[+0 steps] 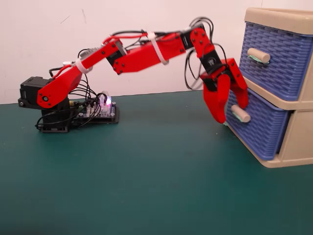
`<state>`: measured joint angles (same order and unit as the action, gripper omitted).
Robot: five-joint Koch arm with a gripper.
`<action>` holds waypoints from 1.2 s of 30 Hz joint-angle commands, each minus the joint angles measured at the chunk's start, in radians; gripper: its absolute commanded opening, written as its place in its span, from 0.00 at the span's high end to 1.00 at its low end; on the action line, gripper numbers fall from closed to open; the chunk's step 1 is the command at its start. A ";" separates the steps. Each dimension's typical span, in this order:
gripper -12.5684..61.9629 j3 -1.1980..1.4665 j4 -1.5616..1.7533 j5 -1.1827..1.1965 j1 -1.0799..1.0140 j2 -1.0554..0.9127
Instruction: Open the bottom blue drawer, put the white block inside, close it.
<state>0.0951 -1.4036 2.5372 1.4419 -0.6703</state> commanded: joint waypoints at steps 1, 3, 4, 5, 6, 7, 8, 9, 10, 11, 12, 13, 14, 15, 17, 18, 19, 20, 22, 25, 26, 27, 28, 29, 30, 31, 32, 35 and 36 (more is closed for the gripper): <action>0.37 -0.060 0.146 0.023 0.038 0.003; 0.37 -0.058 0.155 0.037 0.035 0.012; 0.37 -0.057 0.149 0.049 0.029 0.011; 0.37 -0.057 0.129 0.060 0.029 0.003; 0.36 -0.060 0.086 0.069 0.028 -0.014; 0.36 -0.061 0.026 0.080 0.023 -0.051; 0.37 -0.058 -0.077 0.092 0.003 -0.118; 0.37 -0.058 -0.169 0.098 -0.021 -0.167; 0.37 -0.058 -0.272 0.100 -0.048 -0.219; 0.37 -0.061 -0.376 0.100 -0.077 -0.270; 0.37 -0.060 -0.469 0.100 -0.104 -0.333; 0.37 -0.052 -0.558 0.094 -0.147 -0.420; 0.37 -0.041 -0.609 0.091 -0.193 -0.483; 0.37 -0.017 -0.634 0.089 -0.247 -0.538; 0.37 0.120 -0.634 0.086 -0.371 -0.646; 0.37 0.229 -0.634 0.077 -0.453 -0.729; 0.37 0.316 -0.632 0.058 -0.508 -0.804; 0.37 0.419 -0.630 0.017 -0.565 -0.882; 0.38 0.643 -0.606 -0.109 -0.673 -1.017; 0.38 0.977 -0.561 -0.364 -0.894 -1.161; 0.38 1.077 -0.541 -0.422 -0.965 -1.184; 0.38 1.175 -0.514 -0.477 -1.023 -1.210; 0.38 1.295 -0.474 -0.537 -1.086 -1.249; 0.38 1.381 -0.439 -0.583 -1.127 -1.292; 0.38 1.474 -0.394 -0.634 -1.166 -1.333; 0.38 1.572 -0.341 -0.687 -1.206 -1.365; 0.38 1.672 -0.279 -0.736 -1.244 -1.396; 0.38 1.999 -0.103 -0.876 -1.328 -1.509; 0.37 2.098 -0.052 -0.913 -1.335 -1.548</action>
<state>2.2105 -1.5125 1.6950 0.1104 -2.1629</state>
